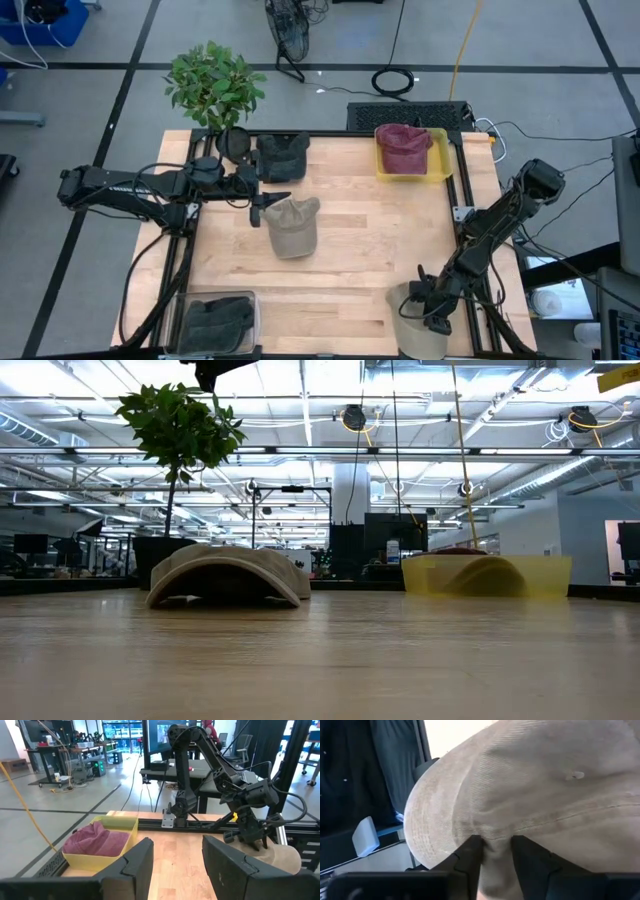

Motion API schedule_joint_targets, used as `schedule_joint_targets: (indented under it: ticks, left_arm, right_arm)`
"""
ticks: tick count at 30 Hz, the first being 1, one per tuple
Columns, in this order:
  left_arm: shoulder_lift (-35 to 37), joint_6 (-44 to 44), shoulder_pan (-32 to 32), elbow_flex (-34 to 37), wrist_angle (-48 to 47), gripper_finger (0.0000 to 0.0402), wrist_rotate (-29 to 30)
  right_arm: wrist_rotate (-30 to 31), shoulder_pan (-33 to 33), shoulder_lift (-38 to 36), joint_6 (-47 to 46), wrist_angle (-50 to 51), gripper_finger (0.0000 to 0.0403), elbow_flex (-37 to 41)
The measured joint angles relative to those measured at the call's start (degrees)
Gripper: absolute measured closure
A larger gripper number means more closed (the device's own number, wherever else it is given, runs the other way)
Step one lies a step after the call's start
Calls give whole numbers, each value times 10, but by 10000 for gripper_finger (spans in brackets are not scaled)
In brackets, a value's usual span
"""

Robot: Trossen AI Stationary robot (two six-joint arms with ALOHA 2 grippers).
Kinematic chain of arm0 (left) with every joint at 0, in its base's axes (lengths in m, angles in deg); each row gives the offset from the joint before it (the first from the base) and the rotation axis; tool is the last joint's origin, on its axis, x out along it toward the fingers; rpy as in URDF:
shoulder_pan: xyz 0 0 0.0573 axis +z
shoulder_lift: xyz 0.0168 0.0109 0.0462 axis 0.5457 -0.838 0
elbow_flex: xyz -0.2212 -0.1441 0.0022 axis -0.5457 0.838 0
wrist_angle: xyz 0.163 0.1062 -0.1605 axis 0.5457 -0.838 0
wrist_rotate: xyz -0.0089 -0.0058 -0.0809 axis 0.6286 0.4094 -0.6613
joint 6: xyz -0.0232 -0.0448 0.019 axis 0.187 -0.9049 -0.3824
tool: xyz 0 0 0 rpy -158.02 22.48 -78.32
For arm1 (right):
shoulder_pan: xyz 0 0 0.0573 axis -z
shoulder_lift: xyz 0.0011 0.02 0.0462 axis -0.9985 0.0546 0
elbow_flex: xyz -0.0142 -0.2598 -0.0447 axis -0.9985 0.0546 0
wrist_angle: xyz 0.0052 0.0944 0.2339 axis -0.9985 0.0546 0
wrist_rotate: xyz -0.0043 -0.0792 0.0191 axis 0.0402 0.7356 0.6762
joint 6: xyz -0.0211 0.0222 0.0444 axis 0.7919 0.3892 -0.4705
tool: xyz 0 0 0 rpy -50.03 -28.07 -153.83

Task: Pick & Place hat
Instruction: Put the bottom brown cap into the yellow bin

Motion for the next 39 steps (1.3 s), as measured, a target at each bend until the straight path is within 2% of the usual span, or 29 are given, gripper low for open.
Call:
schedule_joint_targets:
  ticks: [8,17,24,29,32,39]
  left_arm:
    - [0,1,0,0,0,229,0]
    - [0,1,0,0,-1,229,0]
    - [0,1,0,0,-1,229,0]
    - [0,7,0,0,-1,229,0]
    - [0,8,0,0,-1,229,0]
    - [0,8,0,0,-1,229,0]
  right_arm:
    - [-4,4,-3,46,-5,394,0]
    - [0,47,-3,108,0,400,0]
    - [1,112,-25,193,21,399,0]
    - [7,173,-78,259,96,399,0]
    - [35,208,-116,310,156,399,-9]
    - [125,282,-173,446,336,399,-112]
